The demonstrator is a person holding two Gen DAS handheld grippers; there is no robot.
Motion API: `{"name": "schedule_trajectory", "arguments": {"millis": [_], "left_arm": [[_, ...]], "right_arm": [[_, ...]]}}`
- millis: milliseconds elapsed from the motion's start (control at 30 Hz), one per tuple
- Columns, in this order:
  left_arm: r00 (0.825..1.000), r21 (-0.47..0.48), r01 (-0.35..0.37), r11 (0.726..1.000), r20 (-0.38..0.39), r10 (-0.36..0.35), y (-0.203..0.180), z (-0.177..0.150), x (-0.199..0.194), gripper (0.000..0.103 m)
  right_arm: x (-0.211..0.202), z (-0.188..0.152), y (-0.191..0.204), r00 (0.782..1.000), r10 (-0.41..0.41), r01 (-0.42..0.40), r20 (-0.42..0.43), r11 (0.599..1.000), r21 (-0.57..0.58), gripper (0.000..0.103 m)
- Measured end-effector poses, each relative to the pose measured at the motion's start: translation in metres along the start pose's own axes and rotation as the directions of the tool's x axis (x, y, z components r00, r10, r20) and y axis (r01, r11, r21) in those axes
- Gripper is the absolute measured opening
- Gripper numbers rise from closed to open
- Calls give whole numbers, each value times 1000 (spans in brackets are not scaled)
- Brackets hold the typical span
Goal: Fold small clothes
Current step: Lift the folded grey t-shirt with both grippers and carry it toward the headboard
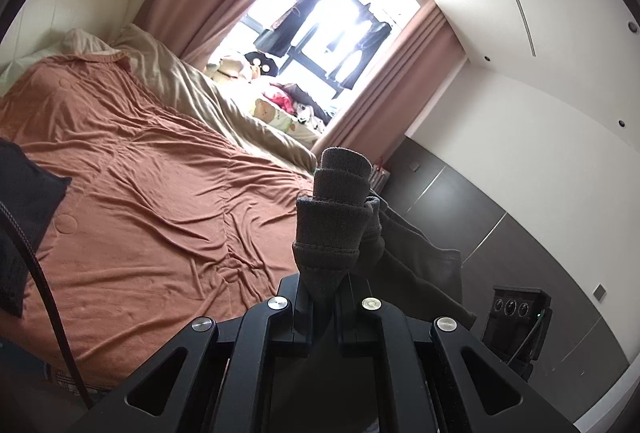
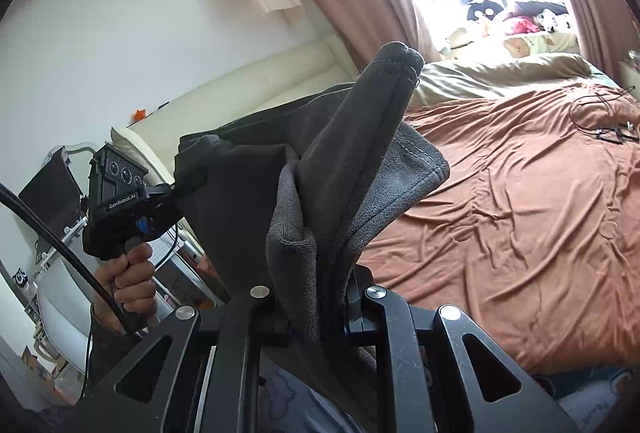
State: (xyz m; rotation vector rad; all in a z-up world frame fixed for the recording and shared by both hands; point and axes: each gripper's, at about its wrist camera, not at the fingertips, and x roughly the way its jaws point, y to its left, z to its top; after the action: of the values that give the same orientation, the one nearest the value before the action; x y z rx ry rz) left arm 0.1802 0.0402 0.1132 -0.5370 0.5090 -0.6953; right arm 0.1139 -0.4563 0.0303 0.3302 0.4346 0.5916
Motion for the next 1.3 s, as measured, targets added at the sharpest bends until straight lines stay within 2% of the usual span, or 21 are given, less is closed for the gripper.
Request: {"name": "schedule_trajectory", "arguments": {"millis": [233, 467, 767, 933, 1133, 1200, 1300], "left_arm": [[998, -10, -51, 999, 35, 51, 31, 22, -31, 7], [990, 38, -123, 992, 73, 120, 55, 61, -71, 7], [964, 61, -240, 969, 134, 230, 92, 127, -115, 7], [947, 44, -284, 958, 167, 273, 117, 159, -136, 7], [927, 45, -330, 943, 204, 315, 148, 183, -158, 7], [925, 41, -333, 942, 208, 318, 160, 184, -162, 7], [914, 15, -357, 934, 214, 346, 180, 184, -174, 7]], "right_arm": [[54, 24, 0, 998, 47, -48, -42, 999, -24, 12], [111, 51, 12, 992, 111, -114, -66, 992, -46, 12], [196, 103, 37, 973, 208, -219, -105, 970, -104, 12], [238, 123, 50, 961, 253, -266, -114, 957, -119, 12], [278, 128, 62, 950, 286, -301, -126, 945, -129, 12], [291, 123, 69, 949, 285, -303, -137, 942, -142, 12], [319, 120, 81, 941, 295, -321, -168, 935, -153, 12]]}}
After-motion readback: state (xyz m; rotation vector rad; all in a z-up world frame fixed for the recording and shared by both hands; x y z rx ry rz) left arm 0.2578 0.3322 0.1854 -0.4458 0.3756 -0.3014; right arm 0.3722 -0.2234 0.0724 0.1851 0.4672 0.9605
